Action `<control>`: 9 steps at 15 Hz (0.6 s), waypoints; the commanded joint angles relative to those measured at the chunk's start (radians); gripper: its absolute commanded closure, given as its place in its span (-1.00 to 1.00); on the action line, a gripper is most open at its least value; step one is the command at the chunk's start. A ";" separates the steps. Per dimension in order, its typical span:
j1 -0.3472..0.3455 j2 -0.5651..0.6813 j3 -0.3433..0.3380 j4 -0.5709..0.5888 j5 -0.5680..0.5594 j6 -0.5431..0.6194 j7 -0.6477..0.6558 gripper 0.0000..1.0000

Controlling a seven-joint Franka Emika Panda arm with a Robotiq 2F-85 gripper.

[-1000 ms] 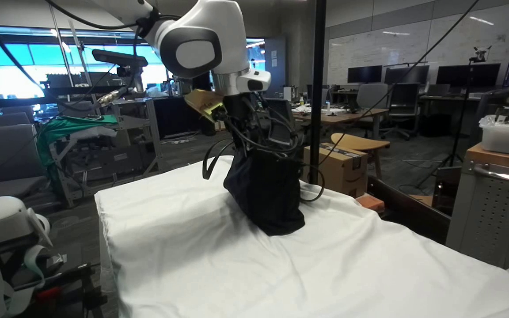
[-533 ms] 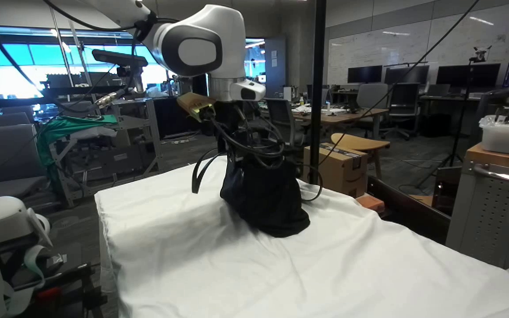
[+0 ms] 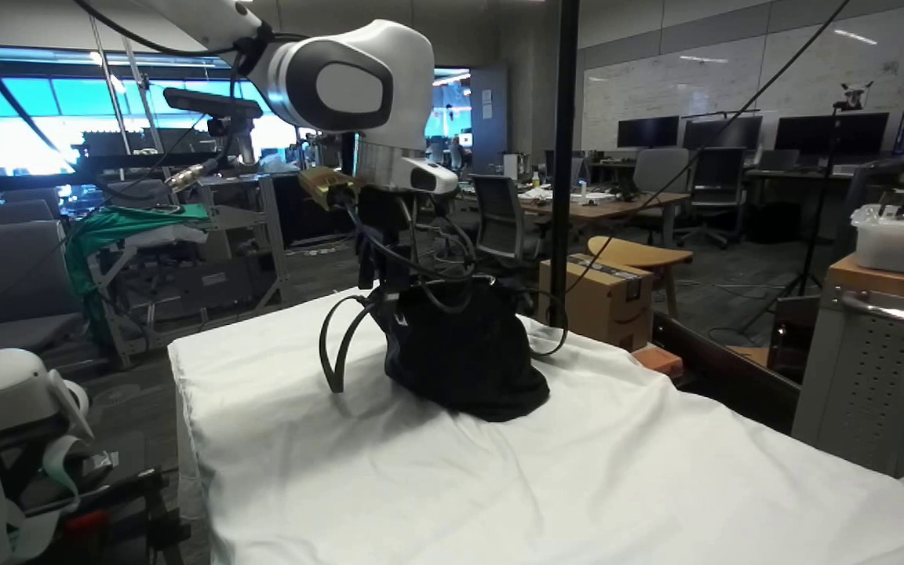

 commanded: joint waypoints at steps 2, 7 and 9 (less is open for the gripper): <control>0.021 -0.057 -0.011 -0.022 -0.057 -0.048 0.098 -1.00; 0.036 -0.183 0.000 -0.101 -0.098 -0.116 0.193 -1.00; 0.040 -0.263 0.008 -0.162 -0.098 -0.125 0.224 -1.00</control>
